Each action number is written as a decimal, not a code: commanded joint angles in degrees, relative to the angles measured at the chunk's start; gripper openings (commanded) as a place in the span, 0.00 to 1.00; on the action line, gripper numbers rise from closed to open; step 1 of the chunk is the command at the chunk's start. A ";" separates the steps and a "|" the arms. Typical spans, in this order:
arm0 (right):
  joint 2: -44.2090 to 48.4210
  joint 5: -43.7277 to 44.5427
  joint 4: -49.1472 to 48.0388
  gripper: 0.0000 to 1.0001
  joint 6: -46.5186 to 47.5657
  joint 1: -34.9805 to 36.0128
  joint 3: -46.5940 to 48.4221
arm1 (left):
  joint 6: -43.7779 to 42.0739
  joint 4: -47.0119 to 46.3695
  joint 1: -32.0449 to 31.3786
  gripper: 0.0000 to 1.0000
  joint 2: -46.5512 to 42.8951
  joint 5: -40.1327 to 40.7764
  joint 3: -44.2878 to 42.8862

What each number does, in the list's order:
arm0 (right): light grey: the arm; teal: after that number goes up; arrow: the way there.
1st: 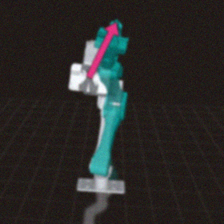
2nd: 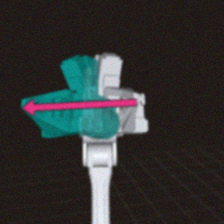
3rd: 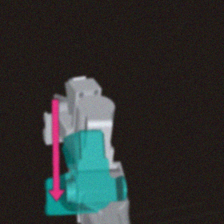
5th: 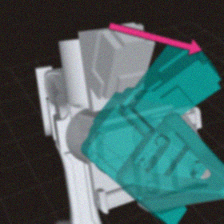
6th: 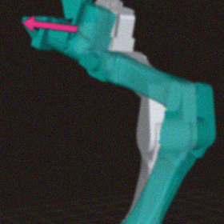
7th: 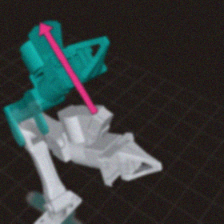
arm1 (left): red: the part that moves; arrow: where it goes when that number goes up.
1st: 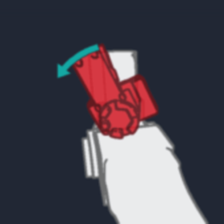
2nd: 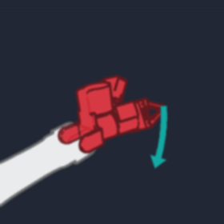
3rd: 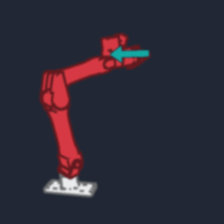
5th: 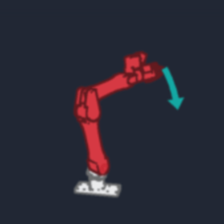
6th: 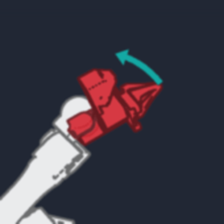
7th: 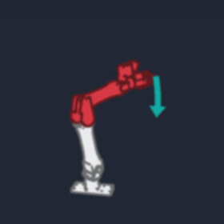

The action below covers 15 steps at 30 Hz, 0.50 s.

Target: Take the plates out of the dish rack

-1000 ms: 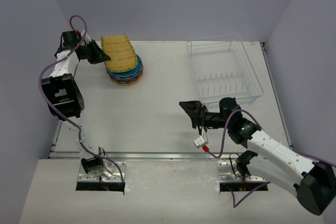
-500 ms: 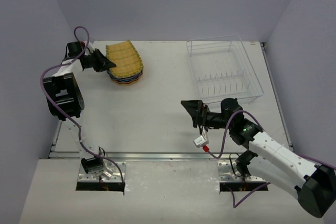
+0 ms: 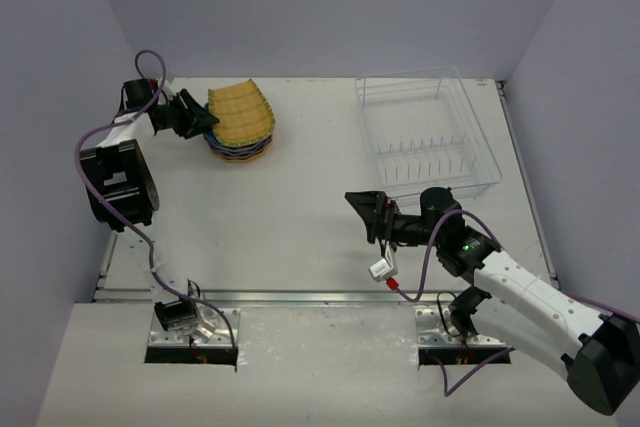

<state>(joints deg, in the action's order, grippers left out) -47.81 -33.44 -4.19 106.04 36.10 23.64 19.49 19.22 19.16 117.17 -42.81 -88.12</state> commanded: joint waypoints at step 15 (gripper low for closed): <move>-1.87 4.74 -5.09 0.99 -10.00 -0.06 3.23 | -8.25 1.48 1.72 0.94 -17.90 10.08 -1.71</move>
<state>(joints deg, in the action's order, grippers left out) -48.18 -32.46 -4.76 103.99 36.10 23.65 15.26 21.73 20.36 107.39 -33.87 -86.71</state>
